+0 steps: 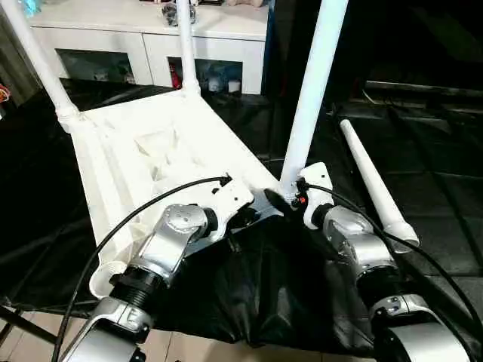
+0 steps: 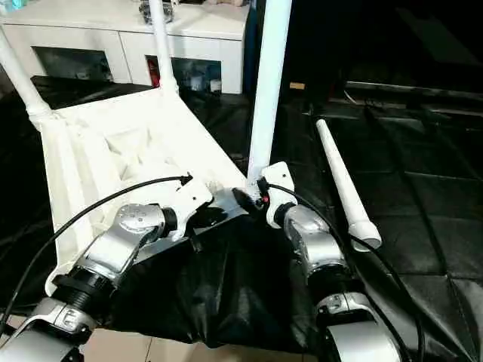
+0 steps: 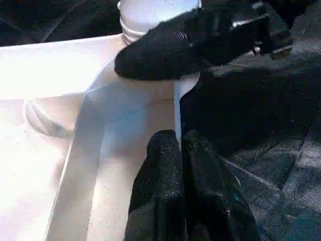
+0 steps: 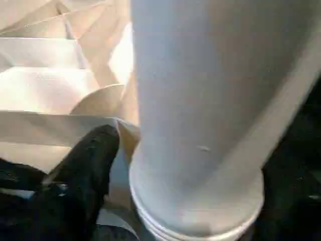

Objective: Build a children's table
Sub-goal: Rotate leg to tighten

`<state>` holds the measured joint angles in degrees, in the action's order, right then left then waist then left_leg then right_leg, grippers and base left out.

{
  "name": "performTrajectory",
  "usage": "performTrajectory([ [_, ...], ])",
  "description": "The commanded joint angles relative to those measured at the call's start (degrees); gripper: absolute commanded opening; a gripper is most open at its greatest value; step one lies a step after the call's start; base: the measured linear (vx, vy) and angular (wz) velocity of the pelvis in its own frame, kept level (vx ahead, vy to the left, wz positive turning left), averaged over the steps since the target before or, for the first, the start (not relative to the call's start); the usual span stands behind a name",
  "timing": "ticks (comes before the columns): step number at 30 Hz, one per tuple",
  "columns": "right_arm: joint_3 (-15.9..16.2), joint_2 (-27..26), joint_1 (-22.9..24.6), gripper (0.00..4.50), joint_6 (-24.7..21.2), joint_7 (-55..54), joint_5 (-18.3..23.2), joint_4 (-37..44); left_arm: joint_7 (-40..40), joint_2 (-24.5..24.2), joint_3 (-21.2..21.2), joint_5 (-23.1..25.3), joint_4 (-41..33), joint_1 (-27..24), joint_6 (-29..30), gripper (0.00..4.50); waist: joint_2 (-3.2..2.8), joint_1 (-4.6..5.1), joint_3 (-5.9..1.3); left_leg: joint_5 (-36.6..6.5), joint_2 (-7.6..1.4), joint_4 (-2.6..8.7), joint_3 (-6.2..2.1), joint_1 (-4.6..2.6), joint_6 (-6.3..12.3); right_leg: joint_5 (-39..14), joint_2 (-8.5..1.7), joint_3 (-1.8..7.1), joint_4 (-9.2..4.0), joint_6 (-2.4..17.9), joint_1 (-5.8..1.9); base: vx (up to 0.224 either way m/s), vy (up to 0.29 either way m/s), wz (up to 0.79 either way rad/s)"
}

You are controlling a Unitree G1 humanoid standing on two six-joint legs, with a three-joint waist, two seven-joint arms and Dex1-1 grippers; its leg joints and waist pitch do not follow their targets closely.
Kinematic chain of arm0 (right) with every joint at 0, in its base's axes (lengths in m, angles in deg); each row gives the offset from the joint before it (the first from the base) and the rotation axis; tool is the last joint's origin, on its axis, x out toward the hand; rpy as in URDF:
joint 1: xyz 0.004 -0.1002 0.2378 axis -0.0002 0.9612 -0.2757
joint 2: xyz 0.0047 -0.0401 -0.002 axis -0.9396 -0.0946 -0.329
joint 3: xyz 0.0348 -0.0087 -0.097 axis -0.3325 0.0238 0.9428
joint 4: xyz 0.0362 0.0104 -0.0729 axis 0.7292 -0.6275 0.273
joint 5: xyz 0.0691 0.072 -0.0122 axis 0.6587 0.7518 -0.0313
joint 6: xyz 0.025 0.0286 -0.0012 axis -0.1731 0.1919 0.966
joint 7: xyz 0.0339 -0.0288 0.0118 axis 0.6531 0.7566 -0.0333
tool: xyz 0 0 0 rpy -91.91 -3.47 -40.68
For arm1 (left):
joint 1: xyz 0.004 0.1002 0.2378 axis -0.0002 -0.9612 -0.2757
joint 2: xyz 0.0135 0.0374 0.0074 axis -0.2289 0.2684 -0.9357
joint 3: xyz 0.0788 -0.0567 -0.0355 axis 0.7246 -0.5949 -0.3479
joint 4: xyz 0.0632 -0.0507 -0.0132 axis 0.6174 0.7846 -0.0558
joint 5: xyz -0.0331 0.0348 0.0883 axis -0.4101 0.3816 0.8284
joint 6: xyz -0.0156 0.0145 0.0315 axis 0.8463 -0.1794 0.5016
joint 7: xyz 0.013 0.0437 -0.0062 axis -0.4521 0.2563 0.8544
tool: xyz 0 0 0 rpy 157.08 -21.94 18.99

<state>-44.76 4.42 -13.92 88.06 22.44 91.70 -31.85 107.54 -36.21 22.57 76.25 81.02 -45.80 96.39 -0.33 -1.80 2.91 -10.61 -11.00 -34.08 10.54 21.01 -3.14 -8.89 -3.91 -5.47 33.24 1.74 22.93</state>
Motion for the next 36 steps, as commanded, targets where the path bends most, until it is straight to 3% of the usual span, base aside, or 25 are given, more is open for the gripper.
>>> performTrajectory([
  [1,6.79,-1.12,0.79,3.94,1.03,10.69,0.51,2.52,6.48,1.00,3.15,-4.13,-4.86,0.04,-3.94,0.00,0.25,-0.24,-3.89,-12.23,-2.49,3.86,-1.01,-0.59,3.46,-17.53,-4.90,3.05,-3.99,10.64,-3.03,0.000,0.000,0.00],
  [5,7.67,1.41,1.87,3.94,1.23,17.48,1.69,4.78,10.55,-1.66,3.55,-4.67,-5.74,-0.58,-4.78,0.00,0.17,-0.40,-3.92,-10.91,-2.62,3.82,-0.90,-0.52,4.68,-14.94,-4.81,3.17,-3.63,11.47,-3.02,0.000,0.000,0.00],
  [6,8.20,2.67,2.51,3.94,0.53,20.75,2.50,6.22,11.74,-2.58,3.47,-4.79,-5.81,-0.63,-4.94,0.00,-0.04,-0.57,-3.90,-11.02,-2.77,3.82,-0.81,-0.87,4.53,-14.72,-4.81,3.24,-3.69,11.86,-2.69,0.000,0.000,0.00],
  [11,10.26,7.03,5.21,3.94,-3.70,31.10,5.09,12.24,15.92,-5.38,3.22,-5.39,-5.96,-0.57,-5.27,0.00,0.03,-1.60,-3.80,-11.04,-2.96,3.93,-0.69,-0.85,4.67,-14.54,-4.55,3.12,-3.51,11.66,-2.88,0.000,0.000,0.00],
  [15,12.50,10.35,7.39,3.63,-5.77,36.98,5.58,16.55,19.65,-7.82,3.47,-5.97,-6.10,-0.78,-5.05,0.00,0.12,-2.20,-3.73,-11.87,-2.91,3.97,-0.56,-1.04,3.90,-17.33,-4.73,3.10,-3.83,10.82,-2.66,0.000,0.000,0.00],
  [23,13.06,10.65,8.51,2.93,-7.31,38.52,5.52,18.49,21.92,-8.72,3.71,-6.50,-6.69,-1.43,-4.63,0.00,0.26,-2.36,-3.68,-12.43,-2.87,4.08,-0.54,-1.03,2.96,-19.39,-4.88,3.17,-3.92,10.03,-2.58,0.000,0.000,0.00],
  [29,9.82,6.50,6.89,2.71,-4.21,26.85,2.68,13.07,14.08,-5.00,2.22,-5.07,-5.16,-0.62,-4.16,0.00,0.38,-1.97,-3.68,-12.49,-2.72,4.08,-0.63,-1.01,2.24,-19.77,-5.02,3.10,-4.07,9.95,-2.55,0.000,0.000,0.00],
  [32,6.20,2.05,3.67,2.70,-2.78,11.88,0.71,5.71,6.69,-1.23,1.35,-3.23,-3.17,1.02,-3.06,0.00,0.35,-0.81,-3.37,-14.51,-2.52,4.16,-0.81,-0.96,1.24,-24.39,-5.03,2.93,-4.61,8.87,-2.35,0.000,0.000,0.00],
  [33,5.55,1.27,3.26,2.70,-2.69,10.15,0.91,4.79,5.60,-0.58,1.27,-2.98,-2.91,1.28,-2.81,0.00,0.42,-0.32,-3.46,-15.15,-2.37,4.17,-1.07,-0.88,0.78,-26.52,-5.08,2.62,-4.88,8.01,-2.65,0.000,0.000,0.00],
  [36,2.91,-2.71,1.20,2.69,-3.28,0.29,1.20,1.00,-2.12,3.64,0.25,-1.47,-1.67,2.95,1.54,0.00,0.59,0.30,-3.51,-14.71,-2.30,3.95,-0.90,-0.90,1.48,-26.43,-5.03,2.74,-5.03,7.72,-2.38,0.000,0.000,0.00],
])
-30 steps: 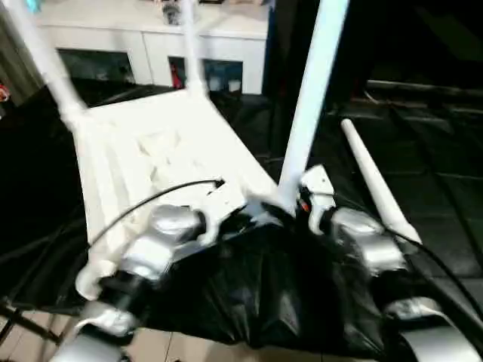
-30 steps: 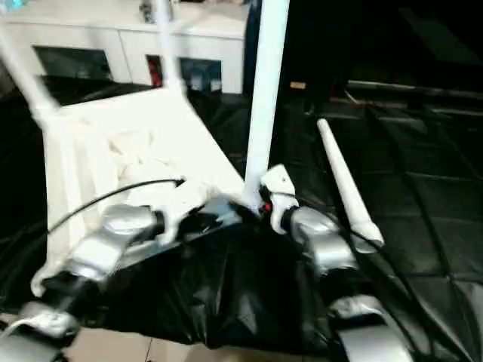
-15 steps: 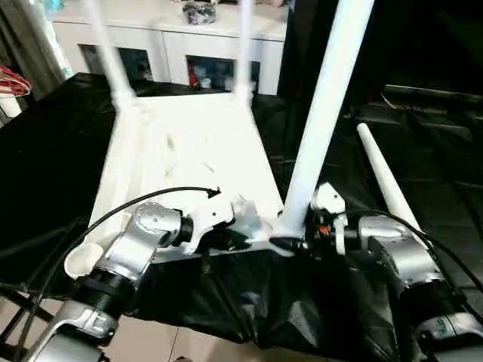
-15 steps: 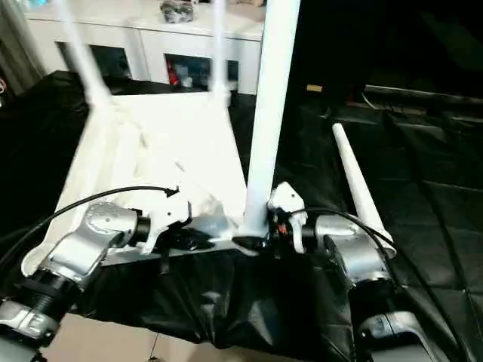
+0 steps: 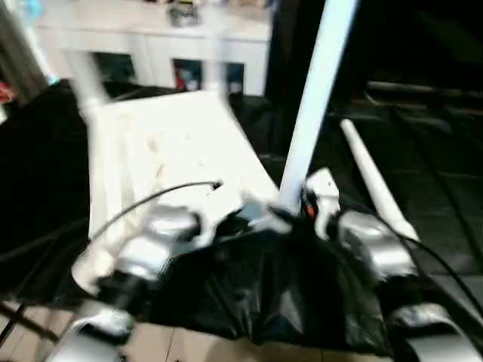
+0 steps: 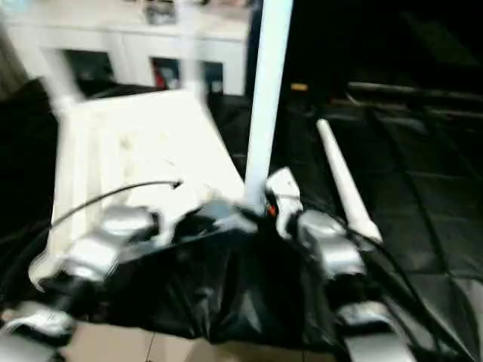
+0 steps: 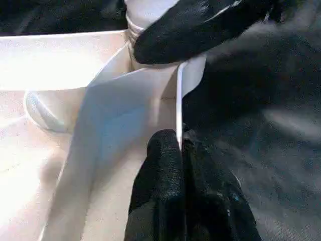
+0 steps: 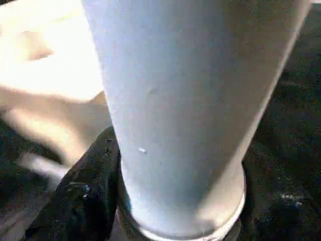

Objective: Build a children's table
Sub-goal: Rotate leg to tighten

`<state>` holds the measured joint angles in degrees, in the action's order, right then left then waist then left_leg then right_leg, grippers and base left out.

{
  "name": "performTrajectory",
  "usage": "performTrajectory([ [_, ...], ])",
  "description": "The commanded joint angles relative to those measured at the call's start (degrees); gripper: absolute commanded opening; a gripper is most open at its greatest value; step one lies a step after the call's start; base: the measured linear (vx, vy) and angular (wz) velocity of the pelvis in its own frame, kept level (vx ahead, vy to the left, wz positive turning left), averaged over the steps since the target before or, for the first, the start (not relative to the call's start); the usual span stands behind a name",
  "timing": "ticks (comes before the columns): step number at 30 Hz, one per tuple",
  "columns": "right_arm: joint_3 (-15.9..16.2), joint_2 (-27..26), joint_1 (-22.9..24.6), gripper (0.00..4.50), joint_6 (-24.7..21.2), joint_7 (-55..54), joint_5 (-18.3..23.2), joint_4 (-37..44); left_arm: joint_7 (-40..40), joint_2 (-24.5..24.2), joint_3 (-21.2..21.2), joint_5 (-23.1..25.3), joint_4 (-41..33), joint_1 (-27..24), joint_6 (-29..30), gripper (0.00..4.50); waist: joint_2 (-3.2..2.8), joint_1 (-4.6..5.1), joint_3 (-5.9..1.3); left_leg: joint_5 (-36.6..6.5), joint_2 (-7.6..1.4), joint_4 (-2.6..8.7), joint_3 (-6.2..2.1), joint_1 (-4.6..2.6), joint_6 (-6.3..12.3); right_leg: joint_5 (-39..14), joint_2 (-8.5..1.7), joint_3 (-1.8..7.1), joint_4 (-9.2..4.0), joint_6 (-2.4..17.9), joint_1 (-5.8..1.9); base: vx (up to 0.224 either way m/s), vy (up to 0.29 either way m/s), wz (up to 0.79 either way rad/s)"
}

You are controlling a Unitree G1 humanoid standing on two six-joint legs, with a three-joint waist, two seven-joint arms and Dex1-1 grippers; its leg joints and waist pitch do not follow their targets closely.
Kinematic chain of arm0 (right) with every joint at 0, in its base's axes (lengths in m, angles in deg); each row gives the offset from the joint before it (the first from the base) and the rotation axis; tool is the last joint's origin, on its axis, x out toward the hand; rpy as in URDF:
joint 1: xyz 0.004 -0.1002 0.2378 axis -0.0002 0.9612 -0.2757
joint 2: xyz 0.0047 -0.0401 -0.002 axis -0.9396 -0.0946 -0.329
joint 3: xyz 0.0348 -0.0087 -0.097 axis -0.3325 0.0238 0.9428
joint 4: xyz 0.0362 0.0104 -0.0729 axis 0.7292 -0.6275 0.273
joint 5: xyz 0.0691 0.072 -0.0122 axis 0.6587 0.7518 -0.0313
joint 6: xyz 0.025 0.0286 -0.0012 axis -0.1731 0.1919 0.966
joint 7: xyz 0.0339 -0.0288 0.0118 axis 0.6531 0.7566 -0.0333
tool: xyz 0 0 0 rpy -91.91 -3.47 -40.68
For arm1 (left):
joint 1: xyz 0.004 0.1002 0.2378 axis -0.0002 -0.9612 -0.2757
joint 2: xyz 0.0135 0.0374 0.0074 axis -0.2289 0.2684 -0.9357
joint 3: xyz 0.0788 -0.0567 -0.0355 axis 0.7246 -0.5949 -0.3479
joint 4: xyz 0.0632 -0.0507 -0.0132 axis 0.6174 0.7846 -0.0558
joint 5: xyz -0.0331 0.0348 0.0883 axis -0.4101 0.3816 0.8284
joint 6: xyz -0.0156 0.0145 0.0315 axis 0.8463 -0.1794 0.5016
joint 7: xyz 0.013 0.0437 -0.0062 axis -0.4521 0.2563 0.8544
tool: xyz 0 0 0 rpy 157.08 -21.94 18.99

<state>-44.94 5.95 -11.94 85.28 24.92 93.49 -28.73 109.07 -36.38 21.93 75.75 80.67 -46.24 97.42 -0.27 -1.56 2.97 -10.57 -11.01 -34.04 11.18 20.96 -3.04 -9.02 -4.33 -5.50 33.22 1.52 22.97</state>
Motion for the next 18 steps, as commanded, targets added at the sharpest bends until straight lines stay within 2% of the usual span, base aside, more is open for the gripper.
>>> performTrajectory([
  [1,2.68,-4.95,-1.26,2.69,-0.47,-4.19,-0.65,-2.91,-5.45,4.73,0.54,-0.76,-0.78,3.78,0.96,0.00,0.49,-0.02,-3.70,-14.06,-2.29,3.83,-1.49,-0.90,1.63,-25.59,-4.58,2.78,-5.02,8.06,-2.36,0.000,0.000,0.00],
  [5,1.36,-7.17,-3.11,2.69,0.28,-11.29,-1.77,-6.07,-9.28,7.08,0.68,0.05,1.20,4.82,0.70,0.00,0.47,-0.03,-3.80,-12.55,-2.28,3.82,-1.40,-0.56,2.50,-22.32,-4.50,2.80,-4.68,8.75,-2.51,0.000,0.000,0.00],
  [7,1.09,-7.66,-3.73,2.69,2.04,-10.87,-1.82,-7.34,-8.97,7.27,1.11,0.70,1.67,4.88,-0.48,0.00,0.42,-0.15,-4.02,-11.88,-2.32,3.74,-1.31,-0.59,3.04,-19.22,-4.46,2.89,-4.27,9.64,-2.56,0.000,0.000,0.00],
  [8,0.96,-7.72,-4.07,3.04,2.84,-10.35,-1.85,-7.92,-8.38,7.20,1.40,0.89,1.72,4.81,-0.99,0.00,0.42,-0.20,-4.03,-11.54,-2.33,3.75,-1.29,-0.55,3.23,-18.44,-4.46,2.90,-4.21,9.86,-2.64,0.000,0.000,0.00],
  [10,0.57,-7.66,-4.25,3.39,3.11,-9.44,-1.41,-8.12,-8.08,7.08,1.57,1.00,1.52,4.70,-0.98,0.00,0.38,-0.35,-4.09,-10.46,-2.41,3.71,-1.18,-0.49,3.89,-15.46,-4.44,2.99,-3.80,10.91,-2.77,0.000,0.000,0.00],
  [12,0.17,-7.08,-4.32,3.46,3.57,-8.11,-0.91,-8.07,-7.39,6.63,1.85,0.80,1.18,4.55,-1.02,0.00,0.40,-0.34,-4.01,-10.51,-2.38,3.72,-1.16,-0.45,4.27,-15.61,-4.50,2.97,-3.85,11.06,-2.83,0.000,0.000,0.00],
  [13,0.19,-6.77,-4.29,3.67,3.77,-7.66,-0.83,-7.95,-7.30,6.46,1.96,0.75,1.17,4.53,-1.04,0.00,0.42,-0.38,-4.01,-10.62,-2.37,3.70,-1.14,-0.48,4.28,-16.34,-4.53,2.96,-3.95,10.88,-2.85,0.000,0.000,0.00],
  [16,0.62,-5.54,-3.99,3.90,4.81,-6.90,-1.12,-6.99,-7.04,6.33,1.98,0.61,1.29,4.47,-1.32,0.00,0.38,-0.38,-3.98,-11.24,-2.44,3.71,-1.16,-0.57,4.08,-17.47,-4.52,2.95,-4.07,10.66,-2.76,0.000,0.000,0.00],
  [18,0.73,-4.13,-3.37,3.90,5.64,-6.08,-1.23,-5.51,-6.75,6.21,2.12,0.44,1.06,4.22,-1.36,0.00,0.60,-0.47,-3.96,-11.20,-2.44,3.72,-1.14,-0.53,4.19,-17.20,-4.50,2.94,-4.06,10.70,-2.77,0.000,0.000,0.00],
])
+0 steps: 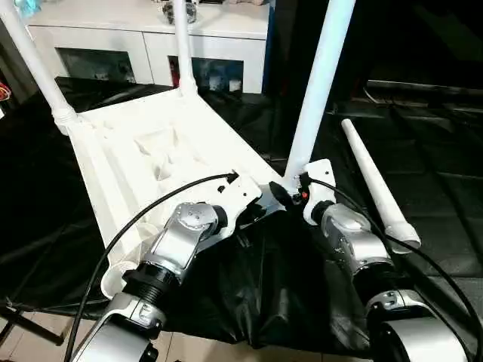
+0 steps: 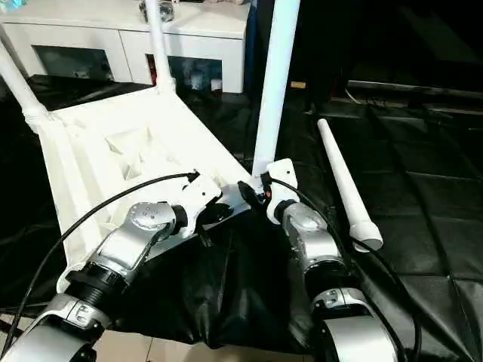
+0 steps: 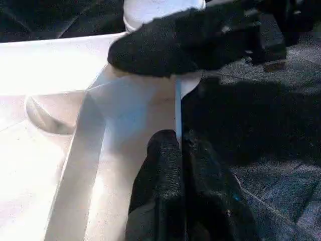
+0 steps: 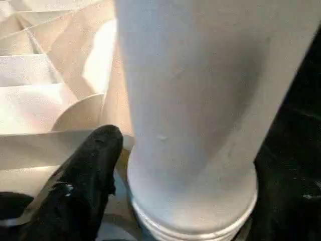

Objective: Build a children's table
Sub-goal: Rotate leg to tighten

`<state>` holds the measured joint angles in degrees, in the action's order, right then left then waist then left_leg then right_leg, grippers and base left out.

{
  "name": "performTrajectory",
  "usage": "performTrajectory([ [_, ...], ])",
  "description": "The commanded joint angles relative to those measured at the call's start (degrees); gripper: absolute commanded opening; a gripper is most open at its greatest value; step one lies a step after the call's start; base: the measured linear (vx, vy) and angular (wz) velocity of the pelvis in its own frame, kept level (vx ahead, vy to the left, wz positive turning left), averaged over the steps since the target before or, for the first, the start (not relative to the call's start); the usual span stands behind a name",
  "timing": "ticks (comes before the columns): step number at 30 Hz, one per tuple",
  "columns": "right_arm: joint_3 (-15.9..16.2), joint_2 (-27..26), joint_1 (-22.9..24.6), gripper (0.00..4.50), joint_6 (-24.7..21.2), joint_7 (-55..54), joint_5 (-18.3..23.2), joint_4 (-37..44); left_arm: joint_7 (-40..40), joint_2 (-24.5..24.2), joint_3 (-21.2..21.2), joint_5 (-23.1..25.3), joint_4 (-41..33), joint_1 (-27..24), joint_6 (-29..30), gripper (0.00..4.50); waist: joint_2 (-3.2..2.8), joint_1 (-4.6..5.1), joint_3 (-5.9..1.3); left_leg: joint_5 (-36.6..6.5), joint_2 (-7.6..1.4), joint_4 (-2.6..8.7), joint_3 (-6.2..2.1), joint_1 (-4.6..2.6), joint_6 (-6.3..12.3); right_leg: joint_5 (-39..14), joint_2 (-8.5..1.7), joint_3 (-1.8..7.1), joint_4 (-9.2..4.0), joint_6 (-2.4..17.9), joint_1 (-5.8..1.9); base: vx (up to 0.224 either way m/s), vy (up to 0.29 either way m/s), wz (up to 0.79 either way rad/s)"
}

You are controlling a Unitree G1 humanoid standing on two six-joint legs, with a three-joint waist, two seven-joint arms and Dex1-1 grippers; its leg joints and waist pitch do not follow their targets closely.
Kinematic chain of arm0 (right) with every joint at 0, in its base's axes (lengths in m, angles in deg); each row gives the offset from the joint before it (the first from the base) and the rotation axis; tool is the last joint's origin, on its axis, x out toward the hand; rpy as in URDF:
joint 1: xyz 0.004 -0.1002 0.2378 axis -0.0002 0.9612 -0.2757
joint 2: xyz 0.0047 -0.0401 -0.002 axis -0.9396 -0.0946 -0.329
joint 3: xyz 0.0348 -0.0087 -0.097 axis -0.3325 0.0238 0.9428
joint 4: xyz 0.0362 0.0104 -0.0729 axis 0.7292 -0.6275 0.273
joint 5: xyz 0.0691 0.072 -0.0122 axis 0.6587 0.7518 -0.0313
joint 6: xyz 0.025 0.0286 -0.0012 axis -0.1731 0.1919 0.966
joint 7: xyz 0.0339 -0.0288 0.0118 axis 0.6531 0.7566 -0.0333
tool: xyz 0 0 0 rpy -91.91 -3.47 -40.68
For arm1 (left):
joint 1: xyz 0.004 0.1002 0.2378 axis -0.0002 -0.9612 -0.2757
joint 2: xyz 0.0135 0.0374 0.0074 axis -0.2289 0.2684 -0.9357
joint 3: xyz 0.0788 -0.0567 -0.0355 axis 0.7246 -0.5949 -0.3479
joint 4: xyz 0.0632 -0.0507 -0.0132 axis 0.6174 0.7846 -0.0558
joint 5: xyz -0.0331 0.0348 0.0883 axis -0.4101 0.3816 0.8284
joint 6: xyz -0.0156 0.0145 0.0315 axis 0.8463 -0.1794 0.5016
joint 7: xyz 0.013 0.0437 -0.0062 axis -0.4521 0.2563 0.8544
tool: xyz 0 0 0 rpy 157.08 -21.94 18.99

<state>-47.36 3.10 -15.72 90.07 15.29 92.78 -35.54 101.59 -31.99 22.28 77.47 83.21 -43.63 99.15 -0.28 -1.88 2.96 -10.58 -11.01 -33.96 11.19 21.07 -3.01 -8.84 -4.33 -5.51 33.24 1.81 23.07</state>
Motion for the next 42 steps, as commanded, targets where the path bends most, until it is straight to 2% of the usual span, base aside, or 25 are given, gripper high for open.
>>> performTrajectory([
  [1,3.05,-0.93,0.62,3.90,0.88,3.83,-0.40,1.78,0.79,1.77,1.81,-1.27,-1.59,1.51,-3.08,0.00,0.54,-0.23,-3.95,-11.04,-2.47,3.66,-1.19,-0.61,4.19,-17.31,-4.55,2.97,-4.03,10.39,-2.90,0.000,0.000,0.00],
  [3,2.49,0.71,1.75,3.90,0.48,5.56,0.46,4.34,0.71,1.56,1.84,-1.19,-2.22,1.00,-2.99,0.00,0.50,-0.38,-4.02,-10.45,-2.46,3.63,-1.18,-0.56,4.43,-16.39,-4.49,2.99,-3.90,10.41,-3.02,0.000,0.000,0.00],
  [4,2.25,2.14,2.62,3.90,0.47,6.97,0.87,6.09,0.69,1.44,1.78,-1.13,-2.45,0.76,-3.04,0.00,0.50,-0.66,-4.10,-10.03,-2.55,3.54,-1.05,-0.80,4.89,-15.23,-4.44,3.05,-3.85,10.66,-2.85,0.000,0.000,0.00],
  [6,1.15,4.89,4.15,3.90,-0.40,9.91,2.34,9.21,0.05,1.63,0.78,-1.59,-2.64,0.64,-2.09,0.00,0.48,-0.89,-4.16,-8.57,-2.52,3.49,-1.06,-0.54,5.41,-13.13,-4.41,3.06,-3.47,11.34,-3.11,0.000,0.000,0.00],
  [7,1.15,4.89,4.15,3.91,-0.40,9.91,2.34,9.21,0.05,1.63,0.78,-1.59,-2.64,0.64,-2.09,0.28,0.57,-1.19,-4.15,-8.33,-2.57,3.42,-1.00,-0.59,5.81,-12.59,-4.42,3.08,-3.52,11.21,-3.12,0.000,0.000,0.00],
  [8,0.86,5.58,4.59,3.91,-0.64,10.87,2.86,10.12,1.17,1.50,0.59,-2.38,-3.39,0.46,-0.91,0.28,0.63,-1.16,-4.18,-8.27,-2.52,3.42,-1.01,-0.49,5.96,-12.52,-4.42,3.06,-3.38,11.36,-3.12,0.000,0.000,0.00],
  [10,0.33,7.20,5.82,3.93,-1.43,13.72,4.34,12.62,2.65,1.17,0.16,-3.63,-4.99,0.06,0.31,0.58,0.44,-1.49,-4.17,-8.35,-2.53,3.39,-1.02,-0.48,6.20,-12.70,-4.49,3.06,-3.52,11.22,-3.31,0.000,0.000,0.00],
  [13,0.01,10.56,9.09,3.93,-4.16,20.22,7.41,18.73,0.95,0.34,-1.09,-3.69,-6.37,-0.18,-0.98,0.68,0.34,-1.75,-4.12,-8.73,-2.67,3.41,-1.06,-0.49,6.69,-11.98,-4.26,2.97,-3.57,11.40,-3.24,0.000,0.000,0.00],
  [16,0.36,13.32,11.71,3.93,-6.07,24.64,9.13,22.71,-1.01,-1.31,-3.48,-3.77,-7.77,-0.37,-1.06,1.02,0.29,-1.76,-4.01,-9.85,-2.53,3.44,-1.14,-0.49,6.45,-14.26,-4.27,2.84,-3.84,10.60,-3.26,0.000,0.000,0.00],
  [18,0.53,14.23,12.57,3.93,-6.91,25.60,9.27,23.90,-1.27,-2.86,-4.88,-3.91,-9.73,-0.78,0.22,1.02,0.42,-1.62,-3.93,-10.32,-2.49,3.54,-1.23,-0.38,6.03,-16.04,-4.28,2.73,-4.04,9.96,-3.32,0.000,0.000,0.00],
  [19,0.95,14.68,13.19,3.93,-7.63,26.35,9.50,25.06,-1.50,-4.21,-6.06,-4.16,-11.61,-1.21,1.39,1.02,0.80,-1.33,-3.89,-10.58,-2.37,3.52,-1.23,-0.29,5.50,-17.96,-4.27,2.67,-4.16,9.30,-3.35,0.000,0.000,0.00],
  [20,1.45,15.06,13.85,3.93,-8.58,27.02,9.73,26.40,-2.03,-5.52,-7.53,-4.42,-13.66,-1.70,2.44,1.02,0.65,-1.40,-3.87,-10.54,-2.42,3.54,-1.30,-0.32,5.48,-18.57,-4.40,2.68,-4.20,9.14,-3.32,0.000,0.000,0.00],
  [21,1.95,15.34,14.55,3.93,-10.00,27.75,10.32,28.00,-2.48,-6.65,-8.71,-4.78,-15.40,-2.19,3.32,1.02,0.95,-1.20,-3.85,-10.65,-2.48,3.56,-1.37,-0.26,5.31,-19.09,-4.30,2.61,-4.07,9.14,-3.28,0.000,0.000,0.00],
  [24,4.07,16.26,17.03,3.93,-13.22,30.59,11.74,33.37,-3.08,-9.89,-11.70,-5.05,-20.49,-3.87,5.89,1.02,0.64,-1.07,-3.72,-11.03,-2.60,3.64,-1.38,-0.52,5.23,-19.57,-4.14,2.66,-4.05,8.99,-2.91,0.000,0.000,0.00],
  [25,4.78,16.66,17.84,3.93,-14.41,31.64,12.15,35.08,-3.23,-10.87,-12.86,-5.29,-22.25,-4.45,6.81,1.02,0.78,-1.17,-3.64,-11.04,-2.67,3.71,-1.39,-0.56,5.15,-19.79,-4.19,2.72,-4.06,8.90,-2.83,0.000,0.000,0.00],
  [30,6.79,17.77,19.62,3.93,-16.33,33.25,11.56,37.53,-2.92,-15.69,-17.31,-5.72,-29.57,-7.17,10.93,1.02,0.44,-1.57,-3.52,-11.11,-2.83,3.90,-1.39,-0.75,4.04,-19.10,-4.12,2.93,-3.87,9.15,-2.54,0.000,0.000,0.00],
  [31,7.06,17.94,19.84,3.93,-16.63,33.43,11.52,37.89,-2.70,-17.02,-18.19,-5.78,-31.21,-7.87,12.46,1.02,0.52,-1.64,-3.47,-11.86,-2.75,3.86,-1.26,-0.96,3.81,-19.61,-4.06,3.00,-4.10,8.98,-2.28,0.000,0.000,0.00],
  [34,7.58,18.40,20.12,3.93,-17.09,32.87,10.83,38.63,-2.09,-20.07,-20.16,-6.08,-34.59,-9.54,15.87,1.02,0.49,-1.70,-3.37,-12.31,-2.71,4.00,-1.37,-0.97,3.06,-20.27,-4.10,3.02,-4.00,8.79,-2.35,0.000,0.000,0.00],
  [36,8.14,18.57,20.04,3.93,-17.97,33.40,10.97,38.74,-2.19,-23.97,-21.83,-4.13,-36.33,-12.05,19.61,1.02,1.00,-1.61,-3.31,-12.74,-2.73,4.04,-1.37,-0.99,2.87,-21.11,-4.13,3.06,-4.03,8.35,-2.30,0.000,0.000,0.00],
  [38,8.90,18.63,19.81,3.93,-18.05,33.59,10.46,38.44,-2.53,-26.12,-22.06,-2.18,-36.53,-13.59,21.13,1.02,0.75,-1.38,-3.20,-12.95,-2.65,4.20,-1.53,-0.76,2.81,-21.95,-4.01,3.04,-3.92,7.76,-2.34,0.000,0.000,0.00],
  [41,10.71,18.09,18.55,3.93,-18.98,32.10,8.45,36.83,-3.52,-29.62,-21.59,0.47,-36.25,-17.16,22.92,1.02,0.83,-0.99,-3.20,-13.74,-2.54,4.13,-1.55,-0.94,2.38,-23.34,-4.05,3.08,-4.20,7.15,-2.13,0.000,0.000,0.00],
  [42,10.99,17.87,18.17,3.93,-19.41,31.34,7.97,36.37,-3.80,-30.19,-21.29,0.65,-36.23,-17.75,23.03,0.74,0.86,-0.94,-3.16,-13.80,-2.58,4.19,-1.64,-0.93,2.33,-23.31,-4.05,3.10,-4.15,7.36,-2.07,0.000,0.000,0.00],
])
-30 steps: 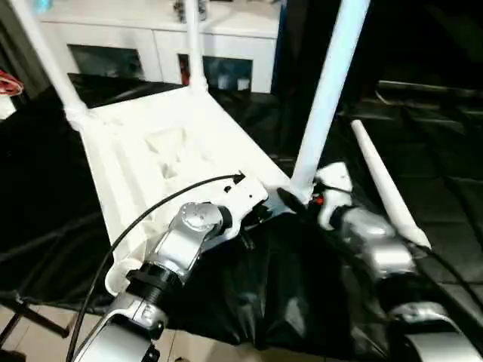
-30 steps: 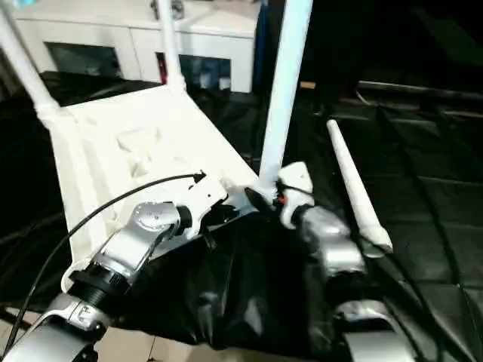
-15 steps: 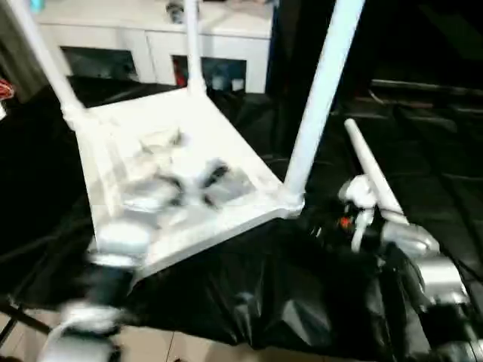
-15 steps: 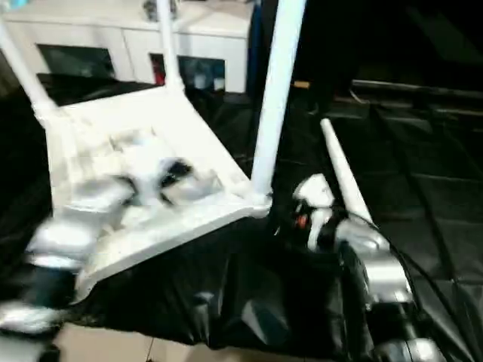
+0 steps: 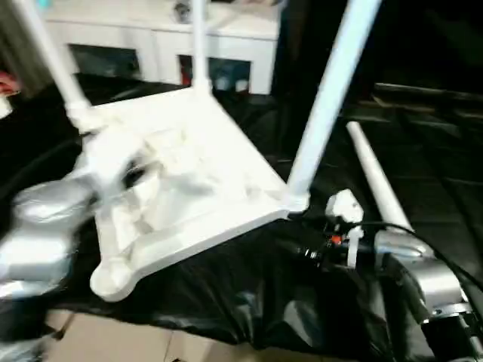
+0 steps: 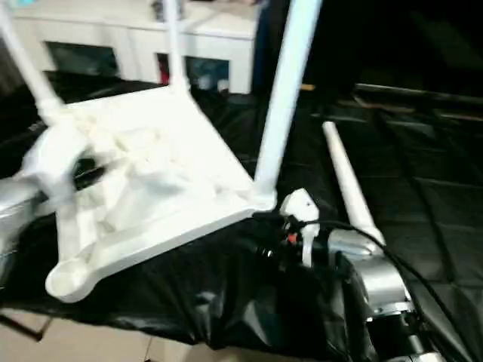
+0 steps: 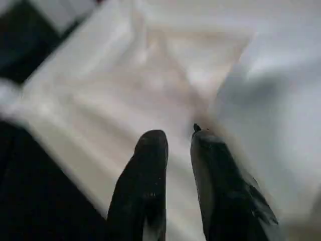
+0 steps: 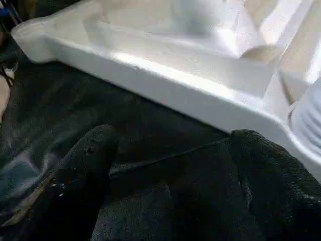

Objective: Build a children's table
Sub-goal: Rotate leg to tighten, then rotate table base

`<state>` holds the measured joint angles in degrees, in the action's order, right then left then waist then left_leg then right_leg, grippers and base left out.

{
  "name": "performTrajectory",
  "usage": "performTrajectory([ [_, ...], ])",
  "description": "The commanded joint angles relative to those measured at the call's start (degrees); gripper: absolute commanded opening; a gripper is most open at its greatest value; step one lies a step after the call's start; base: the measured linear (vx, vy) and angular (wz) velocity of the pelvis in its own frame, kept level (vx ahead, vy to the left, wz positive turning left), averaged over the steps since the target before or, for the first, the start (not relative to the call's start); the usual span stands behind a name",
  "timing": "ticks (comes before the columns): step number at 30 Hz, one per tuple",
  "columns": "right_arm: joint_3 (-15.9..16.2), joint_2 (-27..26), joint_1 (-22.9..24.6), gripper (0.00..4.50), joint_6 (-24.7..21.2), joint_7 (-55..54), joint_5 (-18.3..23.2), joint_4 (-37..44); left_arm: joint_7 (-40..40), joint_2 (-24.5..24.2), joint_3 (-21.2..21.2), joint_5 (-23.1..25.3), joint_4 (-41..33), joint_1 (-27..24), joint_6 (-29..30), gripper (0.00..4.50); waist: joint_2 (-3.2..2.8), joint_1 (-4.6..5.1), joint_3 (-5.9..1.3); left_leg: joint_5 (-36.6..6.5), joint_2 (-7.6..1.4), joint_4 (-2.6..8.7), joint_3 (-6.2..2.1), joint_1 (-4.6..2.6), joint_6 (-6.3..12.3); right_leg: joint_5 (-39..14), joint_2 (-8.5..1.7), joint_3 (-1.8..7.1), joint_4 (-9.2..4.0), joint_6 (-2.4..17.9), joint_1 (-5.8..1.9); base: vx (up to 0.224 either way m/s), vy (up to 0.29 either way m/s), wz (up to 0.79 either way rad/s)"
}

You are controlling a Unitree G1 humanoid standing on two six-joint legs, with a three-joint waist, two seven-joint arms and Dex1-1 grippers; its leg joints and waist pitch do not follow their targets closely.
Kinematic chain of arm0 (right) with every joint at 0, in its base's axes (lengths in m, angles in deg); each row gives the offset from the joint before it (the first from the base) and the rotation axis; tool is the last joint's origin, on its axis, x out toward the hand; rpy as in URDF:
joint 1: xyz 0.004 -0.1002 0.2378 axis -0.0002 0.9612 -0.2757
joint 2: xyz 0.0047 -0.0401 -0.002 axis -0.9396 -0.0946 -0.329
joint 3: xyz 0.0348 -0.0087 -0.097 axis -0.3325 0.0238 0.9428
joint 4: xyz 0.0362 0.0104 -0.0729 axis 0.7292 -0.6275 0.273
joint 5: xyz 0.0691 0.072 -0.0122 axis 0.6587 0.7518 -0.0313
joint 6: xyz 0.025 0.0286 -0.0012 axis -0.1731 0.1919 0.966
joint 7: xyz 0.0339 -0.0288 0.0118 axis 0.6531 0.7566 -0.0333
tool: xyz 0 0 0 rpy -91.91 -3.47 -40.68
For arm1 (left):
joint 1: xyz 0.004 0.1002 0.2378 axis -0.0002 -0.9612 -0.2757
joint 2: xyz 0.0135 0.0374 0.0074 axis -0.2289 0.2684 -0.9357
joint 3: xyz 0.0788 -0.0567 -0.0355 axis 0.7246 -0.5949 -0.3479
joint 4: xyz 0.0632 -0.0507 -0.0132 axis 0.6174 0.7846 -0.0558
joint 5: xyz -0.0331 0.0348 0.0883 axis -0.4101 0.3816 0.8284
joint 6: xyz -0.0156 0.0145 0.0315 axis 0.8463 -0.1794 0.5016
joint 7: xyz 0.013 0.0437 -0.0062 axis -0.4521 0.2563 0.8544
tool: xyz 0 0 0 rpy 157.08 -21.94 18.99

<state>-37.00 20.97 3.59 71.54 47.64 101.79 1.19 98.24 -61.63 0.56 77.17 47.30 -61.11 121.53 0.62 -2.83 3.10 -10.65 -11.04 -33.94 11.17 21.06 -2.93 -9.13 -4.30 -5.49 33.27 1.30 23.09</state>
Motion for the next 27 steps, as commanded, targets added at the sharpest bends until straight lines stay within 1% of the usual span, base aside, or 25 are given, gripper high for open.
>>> performTrajectory([
  [1,0.90,-0.45,-1.64,3.93,-0.77,-2.00,-1.73,-1.17,-0.67,-0.60,0.57,0.74,-0.15,-0.72,1.04,0.66,-0.13,-0.04,-3.34,-13.97,-2.58,4.21,-1.59,-1.07,1.92,-23.11,-4.10,3.09,-4.30,7.92,-2.01,0.000,0.000,0.00],
  [3,1.09,-1.26,-2.36,3.65,-0.09,-3.52,-2.66,-2.49,-0.74,-0.53,0.94,0.51,0.27,-1.21,1.25,0.62,-0.24,-0.08,-3.33,-14.87,-2.63,4.21,-1.59,-1.32,1.35,-22.29,-4.04,3.13,-4.29,8.54,-1.78,0.000,0.000,0.00],
  [4,1.11,-2.45,-3.50,3.58,0.72,-6.10,-3.86,-4.40,-0.47,-0.75,2.07,0.43,0.85,-1.80,1.20,0.54,-0.33,-0.18,-3.34,-15.11,-2.64,4.22,-1.59,-1.37,0.96,-21.48,-4.08,3.20,-4.23,8.84,-1.66,0.000,0.000,0.00],
  [5,1.10,-3.10,-4.15,3.55,1.08,-7.65,-4.52,-5.43,-0.29,-0.98,2.83,0.39,1.08,-2.18,1.18,0.40,-0.38,-0.08,-3.23,-15.58,-2.54,4.35,-1.61,-1.30,0.73,-21.64,-3.97,3.18,-4.23,8.86,-1.68,0.000,0.000,0.00],
  [6,1.04,-3.75,-4.78,3.45,1.57,-9.07,-5.09,-6.42,-0.10,-1.18,3.60,0.44,1.33,-2.51,1.17,0.28,-0.47,-0.15,-3.35,-16.03,-2.56,4.34,-1.65,-1.39,0.23,-21.47,-4.07,3.20,-4.14,8.88,-1.70,0.000,0.000,0.00],
  [7,1.02,-4.43,-5.50,3.45,1.59,-10.44,-5.41,-7.30,-0.01,-1.43,4.44,0.85,1.84,-2.70,0.76,0.28,-0.36,-0.19,-3.34,-16.54,-2.53,4.36,-1.60,-1.50,0.08,-21.34,-4.01,3.24,-4.22,8.74,-1.71,0.000,0.000,0.00],
  [8,1.18,-5.07,-6.18,3.27,1.59,-11.66,-5.86,-8.00,0.23,-1.56,5.13,1.14,2.53,-2.76,0.63,0.23,-0.42,-0.24,-3.34,-16.75,-2.55,4.35,-1.62,-1.58,-0.04,-21.22,-4.04,3.27,-4.15,8.83,-1.64,0.000,0.000,0.00],
  [9,1.52,-5.85,-6.98,3.27,1.79,-12.93,-6.63,-8.86,0.91,-2.18,6.24,1.86,3.36,-2.88,-0.14,0.23,-0.54,-0.17,-3.36,-16.53,-2.42,4.36,-1.64,-1.48,-0.10,-20.94,-3.97,3.28,-4.20,8.77,-1.70,0.000,0.000,0.00],
  [10,1.75,-6.30,-7.45,3.11,1.92,-13.66,-7.14,-9.37,1.37,-2.60,6.98,2.35,3.82,-2.97,-0.60,0.04,-0.40,-0.04,-3.43,-16.28,-2.42,4.44,-1.70,-1.26,-0.23,-20.32,-3.99,3.27,-4.00,8.70,-1.95,0.000,0.000,0.00],
  [11,2.13,-6.70,-7.91,3.11,2.40,-14.46,-7.89,-9.96,1.74,-2.90,7.54,2.68,4.25,-2.96,-0.74,0.04,-0.40,-0.04,-3.43,-16.28,-2.42,4.44,-1.70,-1.26,-0.23,-20.32,-3.99,3.27,-4.00,8.70,-1.95,0.000,0.000,0.00],
  [13,3.14,-7.70,-9.26,2.82,3.34,-16.21,-9.41,-11.92,3.77,-4.07,9.27,2.63,4.67,-3.05,-0.82,0.00,-0.46,0.05,-3.43,-16.19,-2.49,4.43,-1.71,-1.36,-0.50,-19.94,-4.14,3.31,-3.97,8.80,-1.97,0.000,0.000,0.00],
  [14,3.58,-8.25,-9.96,2.82,3.80,-17.08,-10.21,-13.07,5.16,-4.82,10.34,2.54,4.80,-3.11,-1.02,0.00,-0.29,0.20,-3.41,-16.41,-2.37,4.44,-1.70,-1.22,-0.51,-20.19,-4.09,3.31,-3.86,9.02,-1.99,0.000,0.000,0.00],
  [15,3.83,-8.58,-10.39,2.66,4.08,-17.58,-10.67,-13.82,6.04,-5.30,11.05,2.48,4.86,-3.14,-1.18,0.00,-0.19,0.36,-3.38,-16.54,-2.37,4.51,-1.82,-1.06,-0.53,-20.86,-4.27,3.32,-3.90,8.92,-2.10,0.000,0.000,0.00],
  [17,3.98,-9.43,-11.31,2.57,4.52,-18.63,-11.31,-15.64,7.98,-6.56,12.42,1.82,4.31,-3.24,-0.90,0.00,-0.32,0.76,-3.31,-17.60,-2.40,4.47,-1.86,-1.23,-0.88,-21.57,-4.23,3.35,-3.92,9.05,-1.98,0.000,0.000,0.00],
  [18,4.48,-9.77,-12.07,2.57,5.34,-19.67,-12.37,-17.29,10.07,-7.71,13.70,1.26,3.49,-3.46,-0.59,0.00,-0.32,0.83,-3.39,-17.71,-2.45,4.44,-1.89,-1.28,-1.01,-21.47,-4.37,3.39,-3.90,9.18,-1.92,0.000,0.000,0.00],
  [19,4.65,-9.86,-12.30,2.39,5.61,-19.99,-12.72,-17.81,10.72,-8.06,14.10,1.09,3.25,-3.53,-0.51,0.00,-0.33,1.14,-3.28,-17.85,-2.41,4.54,-1.88,-1.08,-0.98,-21.48,-4.23,3.39,-3.84,9.29,-2.09,0.000,0.000,0.00],
  [20,4.75,-10.48,-13.25,2.27,6.40,-21.41,-13.52,-19.81,13.69,-9.23,15.70,0.20,1.90,-3.92,-0.33,0.00,-0.39,1.00,-3.31,-17.94,-2.45,4.51,-1.90,-1.24,-1.11,-21.64,-4.33,3.39,-3.89,9.29,-2.00,0.000,0.000,0.00],
  [21,4.56,-11.04,-13.99,2.21,6.76,-22.54,-13.85,-21.27,15.95,-9.83,16.77,-0.67,0.65,-4.22,-0.30,0.00,-0.46,1.24,-3.27,-18.60,-2.45,4.54,-1.97,-1.27,-1.36,-21.90,-4.36,3.44,-3.78,9.76,-1.91,0.000,0.000,0.00],
  [22,4.45,-11.20,-14.19,2.17,6.82,-22.84,-13.87,-21.65,16.53,-9.92,17.02,-0.92,0.28,-4.29,-0.30,0.00,-0.52,1.29,-3.16,-18.90,-2.43,4.64,-1.97,-1.14,-1.49,-22.33,-4.26,3.38,-3.82,9.68,-2.03,0.000,0.000,0.00],
  [23,4.38,-11.48,-14.67,2.08,7.33,-23.47,-14.02,-22.61,17.72,-9.87,17.44,-1.75,-0.52,-4.31,-0.45,0.00,-0.63,1.14,-3.26,-19.34,-2.46,4.46,-1.84,-1.68,-1.84,-22.07,-4.20,3.45,-3.93,9.75,-1.73,0.000,0.000,0.00],
  [24,4.16,-11.89,-15.42,1.95,8.31,-24.24,-14.16,-24.20,19.50,-9.41,18.00,-3.51,-1.99,-4.11,-0.18,0.00,-0.57,1.25,-3.21,-19.35,-2.39,4.45,-1.77,-1.56,-1.95,-21.54,-4.15,3.51,-3.86,9.97,-1.83,0.000,0.000,0.00],
  [25,4.12,-11.94,-15.49,1.84,8.37,-24.31,-14.15,-24.33,19.68,-9.38,18.11,-3.66,-2.16,-4.09,-0.13,0.00,-0.69,1.21,-3.31,-19.04,-2.44,4.48,-1.80,-1.54,-2.14,-20.60,-4.14,3.50,-3.69,10.31,-1.91,0.000,0.000,0.00],
  [26,3.65,-12.43,-16.20,1.79,8.98,-24.94,-14.03,-25.59,21.59,-8.92,19.40,-5.14,-4.06,-3.86,0.15,0.00,-0.68,1.19,-3.35,-18.89,-2.48,4.47,-1.78,-1.57,-2.18,-20.00,-4.19,3.54,-3.64,10.43,-1.93,0.000,0.000,0.00],
  [27,3.44,-12.64,-16.50,1.65,9.35,-25.10,-14.09,-26.21,22.26,-8.84,19.98,-5.63,-4.69,-3.74,0.14,0.00,-0.69,1.20,-3.41,-18.38,-2.50,4.47,-1.76,-1.54,-2.25,-18.51,-4.10,3.57,-3.41,10.93,-2.00,0.000,0.000,0.00],
])
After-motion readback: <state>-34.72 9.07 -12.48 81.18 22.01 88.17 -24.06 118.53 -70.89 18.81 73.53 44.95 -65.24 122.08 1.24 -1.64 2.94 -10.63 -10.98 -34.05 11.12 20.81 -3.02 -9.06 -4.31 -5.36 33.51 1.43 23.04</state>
